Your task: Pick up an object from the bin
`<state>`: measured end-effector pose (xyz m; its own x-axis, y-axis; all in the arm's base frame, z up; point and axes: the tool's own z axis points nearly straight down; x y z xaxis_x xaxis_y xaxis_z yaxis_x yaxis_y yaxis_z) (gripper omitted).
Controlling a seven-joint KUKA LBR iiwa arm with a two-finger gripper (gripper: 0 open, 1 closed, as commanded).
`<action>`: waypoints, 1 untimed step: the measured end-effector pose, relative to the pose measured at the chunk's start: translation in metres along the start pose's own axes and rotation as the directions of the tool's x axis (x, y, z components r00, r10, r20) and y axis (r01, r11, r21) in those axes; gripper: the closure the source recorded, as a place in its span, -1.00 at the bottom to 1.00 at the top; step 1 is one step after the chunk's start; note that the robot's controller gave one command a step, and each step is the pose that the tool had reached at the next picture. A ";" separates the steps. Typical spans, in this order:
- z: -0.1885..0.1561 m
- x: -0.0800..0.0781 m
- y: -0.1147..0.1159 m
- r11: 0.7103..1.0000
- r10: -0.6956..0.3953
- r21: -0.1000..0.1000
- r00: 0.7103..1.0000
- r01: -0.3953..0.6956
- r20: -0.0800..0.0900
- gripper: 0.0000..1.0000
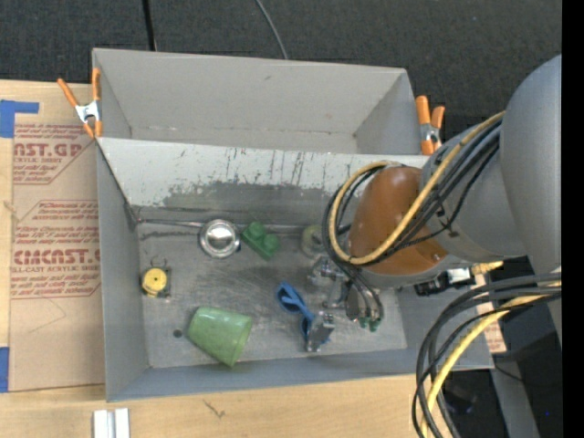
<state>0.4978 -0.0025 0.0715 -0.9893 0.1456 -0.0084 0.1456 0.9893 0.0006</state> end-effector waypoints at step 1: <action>-0.029 0.013 0.013 0.981 0.193 0.001 0.981 -0.193 -0.008 -1.00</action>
Offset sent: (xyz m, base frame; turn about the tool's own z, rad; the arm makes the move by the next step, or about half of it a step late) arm -0.0110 0.0138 0.0285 0.1954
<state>0.4868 0.0124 0.0999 -0.9425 0.3342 -0.0002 0.3342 0.9425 0.0014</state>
